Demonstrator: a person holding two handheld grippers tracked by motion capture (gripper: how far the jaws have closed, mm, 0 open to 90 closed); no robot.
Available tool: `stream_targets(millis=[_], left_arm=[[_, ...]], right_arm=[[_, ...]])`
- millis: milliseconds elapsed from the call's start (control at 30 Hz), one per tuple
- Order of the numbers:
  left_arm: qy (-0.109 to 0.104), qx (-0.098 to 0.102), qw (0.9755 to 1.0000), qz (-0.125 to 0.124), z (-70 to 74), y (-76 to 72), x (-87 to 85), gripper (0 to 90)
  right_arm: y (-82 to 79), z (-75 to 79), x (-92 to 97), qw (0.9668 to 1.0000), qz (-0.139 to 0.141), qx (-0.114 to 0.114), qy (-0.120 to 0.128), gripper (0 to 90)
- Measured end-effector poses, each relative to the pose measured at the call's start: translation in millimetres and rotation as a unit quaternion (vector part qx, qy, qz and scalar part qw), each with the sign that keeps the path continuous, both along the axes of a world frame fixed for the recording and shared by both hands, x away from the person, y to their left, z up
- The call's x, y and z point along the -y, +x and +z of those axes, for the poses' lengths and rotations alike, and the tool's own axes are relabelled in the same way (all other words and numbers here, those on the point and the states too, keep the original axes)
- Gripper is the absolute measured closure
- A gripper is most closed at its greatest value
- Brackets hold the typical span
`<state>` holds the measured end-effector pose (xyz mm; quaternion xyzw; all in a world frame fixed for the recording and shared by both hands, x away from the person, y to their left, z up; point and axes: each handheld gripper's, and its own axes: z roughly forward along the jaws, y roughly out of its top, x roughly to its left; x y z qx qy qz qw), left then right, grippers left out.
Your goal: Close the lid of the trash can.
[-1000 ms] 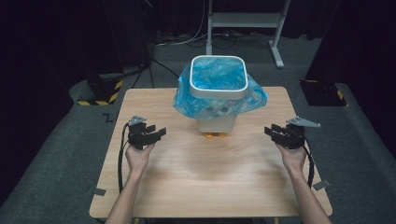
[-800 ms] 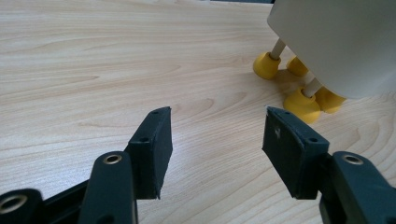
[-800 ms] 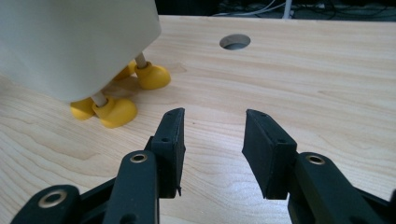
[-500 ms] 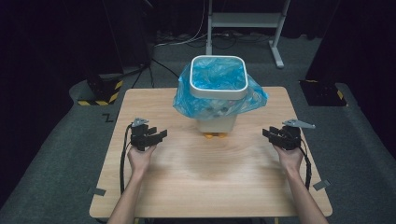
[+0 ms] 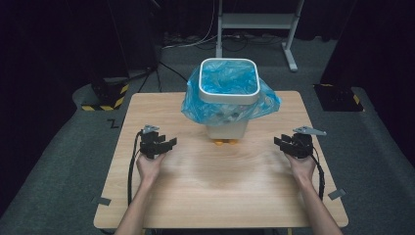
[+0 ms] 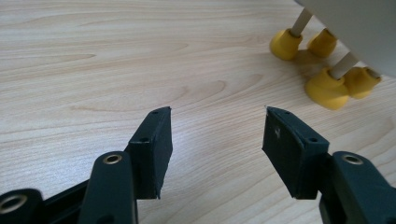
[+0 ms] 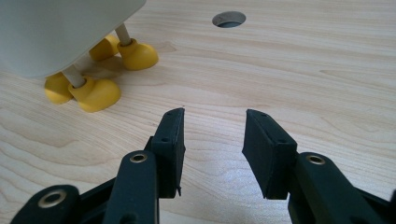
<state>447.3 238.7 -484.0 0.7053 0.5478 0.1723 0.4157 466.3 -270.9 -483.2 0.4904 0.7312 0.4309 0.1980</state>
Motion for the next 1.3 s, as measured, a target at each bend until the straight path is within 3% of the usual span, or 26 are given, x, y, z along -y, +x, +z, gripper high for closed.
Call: stream_targets(millis=[100,267,500,833,1100,1300], left_arm=[[0.014,-0.001,0.9999,0.002,-3.6,1.3,0.8,42.5],[0.017,-0.006,0.9998,0.003,-7.8,2.8,1.6,42.5],[0.003,-0.01,0.9999,0.009,-12.8,6.4,0.3,42.3],[0.026,-0.014,0.9994,0.018,-20.9,10.4,2.2,42.3],[0.06,-0.01,0.9979,0.02,-23.8,11.4,5.8,42.3],[0.065,-0.008,0.9976,0.023,-26.8,13.1,7.1,42.3]], right_arm=[[1.4,-2.5,-0.3,1.0,-0.001,-0.002,-0.003,58.2],[3.6,-6.5,-0.4,1.0,-0.002,-0.005,-0.007,58.2],[5.8,-11.0,-0.4,0.9999,-0.007,-0.009,-0.007,58.1],[10.4,-19.2,-4.2,0.9997,-0.013,-0.012,-0.017,57.8],[12.9,-25.2,-3.1,0.9993,-0.019,-0.017,-0.028,57.7],[14.5,-28.8,-2.8,0.9989,-0.026,-0.022,-0.032,57.4]])
